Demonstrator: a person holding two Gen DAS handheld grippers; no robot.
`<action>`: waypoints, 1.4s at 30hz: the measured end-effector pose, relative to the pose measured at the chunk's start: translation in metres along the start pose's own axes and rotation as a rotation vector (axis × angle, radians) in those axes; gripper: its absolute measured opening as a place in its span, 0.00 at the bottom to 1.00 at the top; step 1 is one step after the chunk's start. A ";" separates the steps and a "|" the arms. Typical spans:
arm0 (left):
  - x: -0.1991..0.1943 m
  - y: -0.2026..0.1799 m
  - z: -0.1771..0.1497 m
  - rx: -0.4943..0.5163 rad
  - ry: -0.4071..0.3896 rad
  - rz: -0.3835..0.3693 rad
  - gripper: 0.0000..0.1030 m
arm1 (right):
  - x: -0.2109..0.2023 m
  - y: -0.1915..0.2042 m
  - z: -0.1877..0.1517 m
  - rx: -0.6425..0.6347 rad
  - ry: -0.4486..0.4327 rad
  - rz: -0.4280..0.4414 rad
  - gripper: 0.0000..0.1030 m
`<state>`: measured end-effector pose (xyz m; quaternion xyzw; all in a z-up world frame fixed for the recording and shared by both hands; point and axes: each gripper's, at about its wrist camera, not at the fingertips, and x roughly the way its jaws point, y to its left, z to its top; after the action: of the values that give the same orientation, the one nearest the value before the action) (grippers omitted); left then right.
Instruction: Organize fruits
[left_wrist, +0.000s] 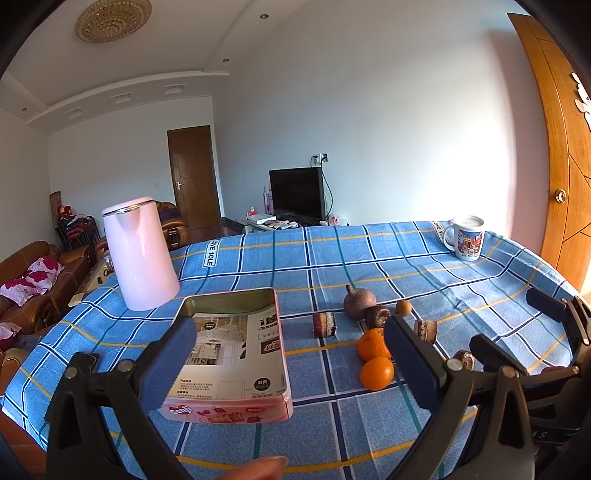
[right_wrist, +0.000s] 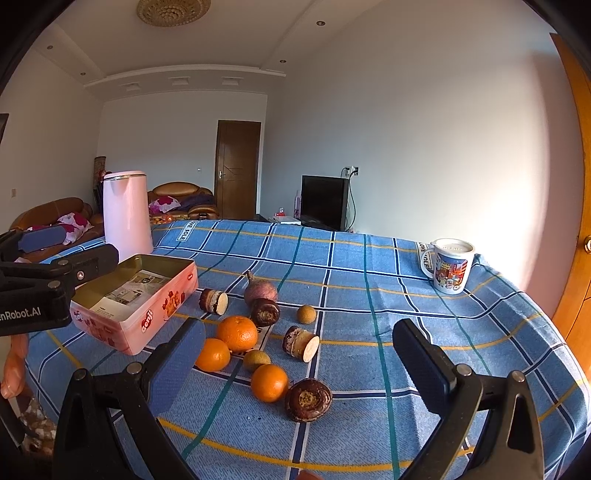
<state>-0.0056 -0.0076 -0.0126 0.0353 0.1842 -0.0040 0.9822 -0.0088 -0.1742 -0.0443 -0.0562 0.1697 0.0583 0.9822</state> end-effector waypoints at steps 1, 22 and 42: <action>0.000 0.000 0.000 0.000 0.002 -0.001 1.00 | 0.000 0.000 0.000 0.000 0.001 0.001 0.99; 0.039 -0.024 -0.043 0.056 0.136 -0.048 1.00 | 0.017 -0.026 -0.040 -0.001 0.105 -0.025 0.97; 0.077 -0.063 -0.052 0.134 0.252 -0.164 0.82 | 0.065 -0.030 -0.054 0.040 0.308 0.146 0.38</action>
<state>0.0463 -0.0660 -0.0928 0.0860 0.3076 -0.0921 0.9431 0.0382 -0.2046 -0.1140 -0.0324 0.3232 0.1167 0.9386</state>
